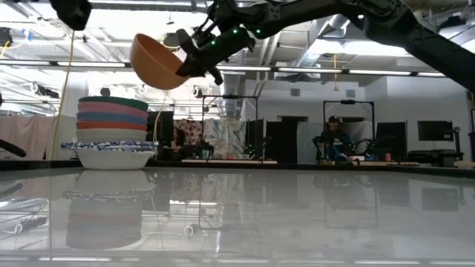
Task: Nest bowls inside each other
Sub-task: Stack the orange bowl on top of the green bowl
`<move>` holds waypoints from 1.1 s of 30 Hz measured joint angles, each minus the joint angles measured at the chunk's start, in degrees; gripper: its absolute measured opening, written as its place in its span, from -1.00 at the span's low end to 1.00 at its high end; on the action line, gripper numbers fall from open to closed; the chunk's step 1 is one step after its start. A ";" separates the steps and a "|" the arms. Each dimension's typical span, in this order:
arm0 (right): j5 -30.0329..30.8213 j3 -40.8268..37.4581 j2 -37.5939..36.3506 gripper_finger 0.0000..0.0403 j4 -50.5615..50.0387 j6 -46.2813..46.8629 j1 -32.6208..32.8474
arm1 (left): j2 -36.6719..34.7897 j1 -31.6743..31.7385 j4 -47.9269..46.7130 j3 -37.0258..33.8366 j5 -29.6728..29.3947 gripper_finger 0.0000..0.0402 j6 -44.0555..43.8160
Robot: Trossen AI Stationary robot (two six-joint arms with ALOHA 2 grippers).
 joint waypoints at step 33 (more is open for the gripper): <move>-2.80 1.33 6.24 -0.97 16.10 14.17 1.08 | -3.14 -0.25 -3.51 0.02 -1.21 0.31 -0.98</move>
